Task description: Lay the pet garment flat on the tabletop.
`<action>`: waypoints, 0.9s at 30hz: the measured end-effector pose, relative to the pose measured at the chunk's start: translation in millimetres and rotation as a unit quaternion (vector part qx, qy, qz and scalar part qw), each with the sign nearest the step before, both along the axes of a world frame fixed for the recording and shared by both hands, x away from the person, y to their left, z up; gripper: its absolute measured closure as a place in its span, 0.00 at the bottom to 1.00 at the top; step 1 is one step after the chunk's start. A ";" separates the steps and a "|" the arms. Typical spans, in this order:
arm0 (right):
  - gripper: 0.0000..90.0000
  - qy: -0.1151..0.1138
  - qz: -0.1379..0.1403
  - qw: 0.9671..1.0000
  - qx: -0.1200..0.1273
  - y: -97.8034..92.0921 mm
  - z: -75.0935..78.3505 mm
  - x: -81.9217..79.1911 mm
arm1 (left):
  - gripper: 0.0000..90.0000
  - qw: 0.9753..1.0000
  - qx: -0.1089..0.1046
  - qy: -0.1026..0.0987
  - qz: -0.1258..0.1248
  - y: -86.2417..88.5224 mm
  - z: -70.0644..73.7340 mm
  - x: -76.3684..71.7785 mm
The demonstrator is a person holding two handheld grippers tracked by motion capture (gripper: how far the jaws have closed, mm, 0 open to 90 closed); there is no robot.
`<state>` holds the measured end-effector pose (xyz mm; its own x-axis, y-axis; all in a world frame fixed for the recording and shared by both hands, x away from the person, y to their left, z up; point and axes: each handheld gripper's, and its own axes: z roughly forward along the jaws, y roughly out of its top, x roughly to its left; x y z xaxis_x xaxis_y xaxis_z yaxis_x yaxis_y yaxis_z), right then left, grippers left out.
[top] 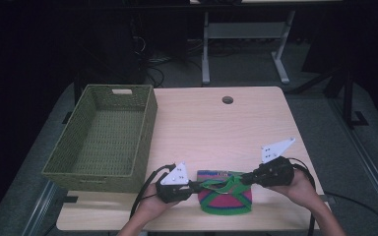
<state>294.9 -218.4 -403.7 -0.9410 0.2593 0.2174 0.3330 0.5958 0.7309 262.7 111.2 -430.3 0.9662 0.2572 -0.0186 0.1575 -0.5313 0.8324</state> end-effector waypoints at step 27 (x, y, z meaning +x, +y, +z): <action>0.94 -0.018 0.010 1.000 0.006 12.9 23.3 8.8 | 0.94 1.000 -0.005 0.001 0.024 12.2 26.2 20.1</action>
